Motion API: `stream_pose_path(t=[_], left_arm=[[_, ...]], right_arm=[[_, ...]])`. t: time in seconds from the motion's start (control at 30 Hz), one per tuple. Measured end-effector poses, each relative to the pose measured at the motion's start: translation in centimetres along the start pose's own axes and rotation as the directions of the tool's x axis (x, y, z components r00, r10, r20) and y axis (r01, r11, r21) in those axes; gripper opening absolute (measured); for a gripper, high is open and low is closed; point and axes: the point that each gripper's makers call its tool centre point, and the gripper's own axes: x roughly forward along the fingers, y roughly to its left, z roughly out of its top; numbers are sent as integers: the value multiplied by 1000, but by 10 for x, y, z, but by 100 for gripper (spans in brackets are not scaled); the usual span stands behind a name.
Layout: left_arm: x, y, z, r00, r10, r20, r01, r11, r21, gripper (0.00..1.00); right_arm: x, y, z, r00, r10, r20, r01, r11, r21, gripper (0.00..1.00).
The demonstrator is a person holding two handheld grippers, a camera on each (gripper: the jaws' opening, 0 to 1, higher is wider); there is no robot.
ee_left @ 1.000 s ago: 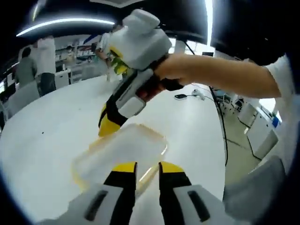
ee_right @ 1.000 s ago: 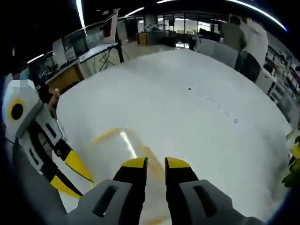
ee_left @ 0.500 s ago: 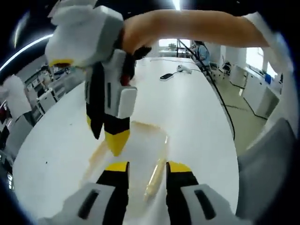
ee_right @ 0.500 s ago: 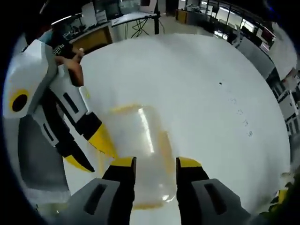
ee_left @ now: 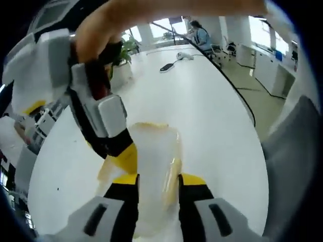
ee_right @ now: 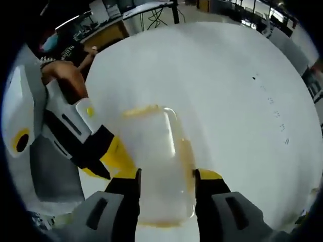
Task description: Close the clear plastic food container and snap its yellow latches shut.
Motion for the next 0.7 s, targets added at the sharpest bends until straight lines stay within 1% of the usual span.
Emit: stream_pose_path(t=[0.03,0.17,0.2,0.23,0.27,0.3,0.4,0.43,0.53,0.6,0.7], left_arm=[[0,0,1,1000,4,3,-4,1000,31,25],[1,0,1,1000,12,-22,-11,999,46,25],[1,-1,1,1000,14,-24,-13,998,62,25],[2,-2,2,999,19,-30,-15,992,125,25],[2,-3,1,999,23,-42,-16,987,161,25],[2,-3,0,998,31,-54,-21,984,178,25],[3,-7,3,997,38,-72,-23,981,191,23],[3,-7,3,996,37,-77,-20,978,209,22],[2,-8,3,997,26,-75,-7,972,237,21],[3,-8,4,996,28,-81,-9,973,232,20],[3,-10,3,996,37,-84,-12,961,277,20]], right_arm=[[0,2,0,1000,4,-11,-4,1000,-5,41],[1,6,0,999,10,-39,-12,1000,-29,40],[1,6,-1,999,11,-43,-13,999,-34,40],[0,6,-1,999,12,-48,-13,999,-39,40],[0,7,-1,999,12,-50,-14,999,-40,40],[0,7,-1,999,12,-52,-14,999,-44,40],[0,10,-1,998,8,-62,-11,999,-47,40],[0,8,0,998,8,-65,-11,999,-48,40],[0,4,1,997,4,-75,-8,999,-50,39],[0,6,0,997,3,-80,-7,999,-50,39],[0,6,0,997,1,-83,-5,999,-51,39]])
